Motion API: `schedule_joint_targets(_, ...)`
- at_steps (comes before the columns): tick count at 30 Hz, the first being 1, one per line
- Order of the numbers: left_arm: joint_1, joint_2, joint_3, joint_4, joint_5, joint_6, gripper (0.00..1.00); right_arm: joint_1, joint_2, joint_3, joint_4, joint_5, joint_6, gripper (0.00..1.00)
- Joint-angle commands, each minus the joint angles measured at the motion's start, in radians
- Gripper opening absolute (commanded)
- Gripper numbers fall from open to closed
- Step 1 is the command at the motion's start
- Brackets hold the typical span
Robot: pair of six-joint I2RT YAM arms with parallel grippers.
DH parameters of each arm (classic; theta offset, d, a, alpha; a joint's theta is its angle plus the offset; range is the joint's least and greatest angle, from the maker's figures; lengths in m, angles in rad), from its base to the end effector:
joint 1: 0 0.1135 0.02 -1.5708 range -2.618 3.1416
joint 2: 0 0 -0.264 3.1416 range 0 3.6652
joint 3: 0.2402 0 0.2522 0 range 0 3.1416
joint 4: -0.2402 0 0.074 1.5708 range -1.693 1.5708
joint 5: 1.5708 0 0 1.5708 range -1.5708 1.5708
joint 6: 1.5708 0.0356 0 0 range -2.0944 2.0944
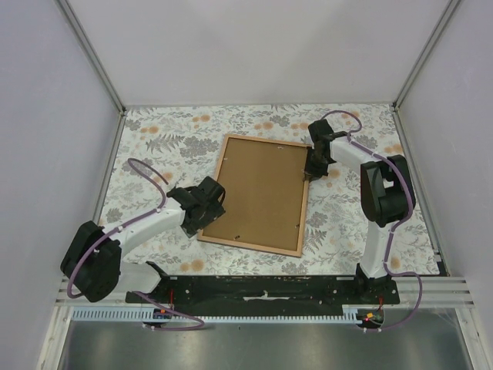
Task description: Put the photo into the frame
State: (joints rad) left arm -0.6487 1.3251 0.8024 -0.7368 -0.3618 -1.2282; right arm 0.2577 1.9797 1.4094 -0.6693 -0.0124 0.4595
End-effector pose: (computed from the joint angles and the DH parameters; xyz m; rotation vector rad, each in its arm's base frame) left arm 0.1916 -0.1294 0.1971 -0.8359 2.5356 -0.0493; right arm 0.3859 0.1022 0.1703 0.2822 2.8160 0.1824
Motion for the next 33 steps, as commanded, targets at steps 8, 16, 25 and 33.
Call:
schedule_joint_targets(8, -0.074, -0.043, -0.092, -0.018, -0.009, -0.287, 0.96, -0.069, -0.038, -0.055, 0.097, -0.060, 0.171, 0.00)
schedule_joint_targets(16, -0.068, -0.034, -0.098, 0.063, -0.037, -0.261, 0.81, -0.090, -0.070, -0.139, 0.163, -0.106, 0.232, 0.00)
schedule_joint_targets(25, 0.001, 0.017, -0.078, 0.151, -0.003, -0.175, 0.70, -0.095, -0.099, -0.199, 0.197, -0.124, 0.257, 0.00)
schedule_joint_targets(33, 0.058, 0.045, -0.106, 0.197, 0.030, -0.139, 0.50, -0.098, -0.119, -0.225, 0.211, -0.130, 0.265, 0.00)
